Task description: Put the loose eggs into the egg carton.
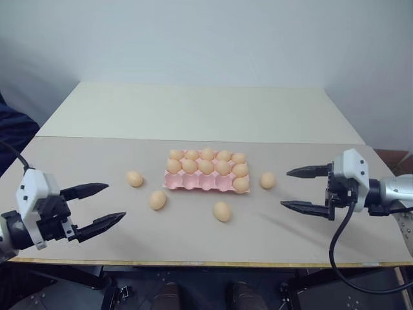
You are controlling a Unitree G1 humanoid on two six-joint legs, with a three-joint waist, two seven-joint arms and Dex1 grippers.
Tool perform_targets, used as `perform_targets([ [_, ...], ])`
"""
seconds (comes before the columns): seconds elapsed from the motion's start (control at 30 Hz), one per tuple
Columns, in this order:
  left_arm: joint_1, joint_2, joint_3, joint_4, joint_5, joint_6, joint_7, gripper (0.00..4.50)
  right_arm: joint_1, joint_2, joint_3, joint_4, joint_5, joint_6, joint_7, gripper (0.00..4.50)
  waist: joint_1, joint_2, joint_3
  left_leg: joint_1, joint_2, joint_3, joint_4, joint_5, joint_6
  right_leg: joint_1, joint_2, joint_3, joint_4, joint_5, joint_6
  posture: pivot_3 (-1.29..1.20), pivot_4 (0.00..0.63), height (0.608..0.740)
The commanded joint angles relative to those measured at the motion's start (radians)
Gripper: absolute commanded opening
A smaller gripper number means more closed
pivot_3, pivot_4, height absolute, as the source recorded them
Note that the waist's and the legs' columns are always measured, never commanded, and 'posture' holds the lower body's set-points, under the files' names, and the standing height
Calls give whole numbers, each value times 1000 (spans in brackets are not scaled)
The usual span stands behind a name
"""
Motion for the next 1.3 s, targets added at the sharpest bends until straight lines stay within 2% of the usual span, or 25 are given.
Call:
perform_targets([
  [0.03,-20,16,30,7,-13,-1,2,4485,-4,-16,-31,-19,1,-19,2,4500,0,0,0,0,0,0,0,0,0,0,0,0,0,0,0,0,150,740],
  [0.6,-29,29,22,4,-6,-2,-11,4485,3,-12,-34,-16,3,-29,4,4500,0,0,0,0,0,0,0,0,0,0,0,0,0,0,0,0,150,740],
  [0.93,-58,38,-4,8,-8,-7,-34,4485,-70,-57,-10,43,-51,-42,12,4500,0,0,0,0,0,1,0,0,0,-1,0,0,0,0,0,0,150,740],
  [1.0,-67,42,-15,11,-7,-8,-39,4485,-84,-49,7,57,-75,-49,-5,4500,0,0,0,0,0,1,0,0,0,-1,0,0,0,0,0,0,150,740],
  [1.17,-126,51,-77,27,-6,-10,-40,4485,-169,27,143,155,-231,-112,-88,4500,-3,0,0,0,0,1,0,0,0,0,0,0,0,0,0,0,150,740],
  [1.3,-169,55,-120,47,1,-18,-49,4485,-296,109,276,327,-390,-173,-162,4500,-8,0,0,0,0,2,0,0,0,-1,1,1,1,0,0,0,150,740],
])
